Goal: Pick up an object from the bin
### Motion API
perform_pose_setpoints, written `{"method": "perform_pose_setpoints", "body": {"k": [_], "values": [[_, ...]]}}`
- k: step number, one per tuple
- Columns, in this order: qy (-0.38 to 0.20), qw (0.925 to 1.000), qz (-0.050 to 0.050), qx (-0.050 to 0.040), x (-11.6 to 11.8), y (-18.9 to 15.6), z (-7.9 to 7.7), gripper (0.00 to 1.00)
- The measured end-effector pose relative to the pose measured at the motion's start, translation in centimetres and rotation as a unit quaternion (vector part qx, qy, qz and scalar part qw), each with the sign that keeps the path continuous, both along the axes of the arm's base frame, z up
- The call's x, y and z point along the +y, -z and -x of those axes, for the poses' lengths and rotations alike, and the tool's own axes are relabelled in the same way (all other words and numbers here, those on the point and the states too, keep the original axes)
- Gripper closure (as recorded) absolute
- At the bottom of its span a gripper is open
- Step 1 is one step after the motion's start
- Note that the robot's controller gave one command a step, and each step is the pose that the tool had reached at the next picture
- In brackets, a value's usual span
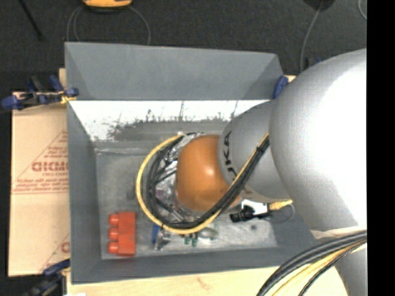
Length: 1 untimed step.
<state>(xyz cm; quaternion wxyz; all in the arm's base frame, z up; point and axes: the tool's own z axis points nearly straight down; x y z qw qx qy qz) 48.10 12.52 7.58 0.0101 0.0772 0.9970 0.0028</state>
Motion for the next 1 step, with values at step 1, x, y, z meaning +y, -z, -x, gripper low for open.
{"method": "perform_pose_setpoints", "body": {"k": [1], "values": [[0.038, 0.9993, 0.000, 0.0054, -1.01, -11.89, -0.24, 1.00]]}}
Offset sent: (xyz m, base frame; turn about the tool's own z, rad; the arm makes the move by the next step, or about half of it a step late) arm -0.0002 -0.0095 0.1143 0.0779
